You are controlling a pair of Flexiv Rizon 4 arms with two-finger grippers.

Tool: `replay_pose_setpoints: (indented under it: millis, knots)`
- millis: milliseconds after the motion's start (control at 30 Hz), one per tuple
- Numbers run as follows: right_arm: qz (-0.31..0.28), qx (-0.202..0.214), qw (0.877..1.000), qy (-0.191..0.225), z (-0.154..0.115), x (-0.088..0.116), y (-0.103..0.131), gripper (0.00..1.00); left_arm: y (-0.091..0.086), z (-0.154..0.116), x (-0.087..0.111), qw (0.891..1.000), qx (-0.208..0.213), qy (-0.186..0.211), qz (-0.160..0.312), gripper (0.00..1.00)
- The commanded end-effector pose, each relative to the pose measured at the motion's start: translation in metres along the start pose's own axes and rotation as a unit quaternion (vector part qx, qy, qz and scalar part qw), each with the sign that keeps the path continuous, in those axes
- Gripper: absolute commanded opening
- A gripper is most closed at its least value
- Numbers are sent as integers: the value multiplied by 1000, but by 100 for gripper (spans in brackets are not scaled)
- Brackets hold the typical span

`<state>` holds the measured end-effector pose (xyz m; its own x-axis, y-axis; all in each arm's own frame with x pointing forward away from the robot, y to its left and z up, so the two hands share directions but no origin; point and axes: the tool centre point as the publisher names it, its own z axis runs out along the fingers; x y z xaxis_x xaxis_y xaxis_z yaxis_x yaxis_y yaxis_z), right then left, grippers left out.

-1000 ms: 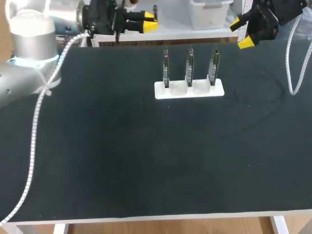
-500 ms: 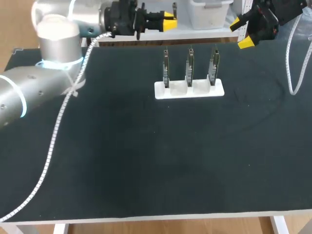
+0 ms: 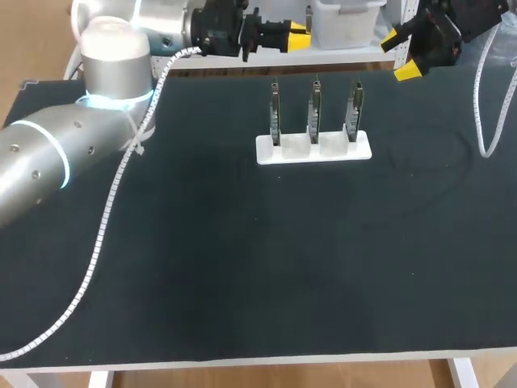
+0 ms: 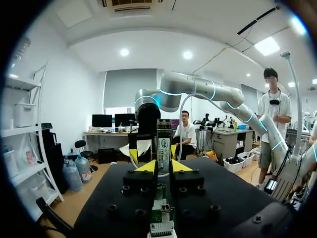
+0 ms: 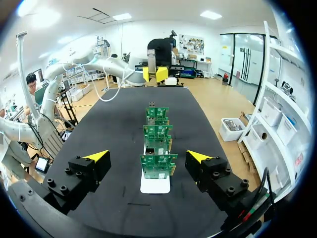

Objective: Pick up the optical module with the left hand, and insert it into the network port with the right hand.

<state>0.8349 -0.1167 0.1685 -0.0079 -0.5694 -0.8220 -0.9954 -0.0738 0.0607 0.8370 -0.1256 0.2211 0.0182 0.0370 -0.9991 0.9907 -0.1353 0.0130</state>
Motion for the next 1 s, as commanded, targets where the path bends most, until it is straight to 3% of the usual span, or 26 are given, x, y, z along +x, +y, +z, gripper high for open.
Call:
replay_pose_setpoints:
  millis: [33,1000]
  knots:
    - [0,-457,890,-1,-2,0,-8,100,7,1,-1,999,46,4,-4,0]
    - [0,-457,890,-1,-2,0,-8,100,8,1,-1,999,52,-15,3,0]
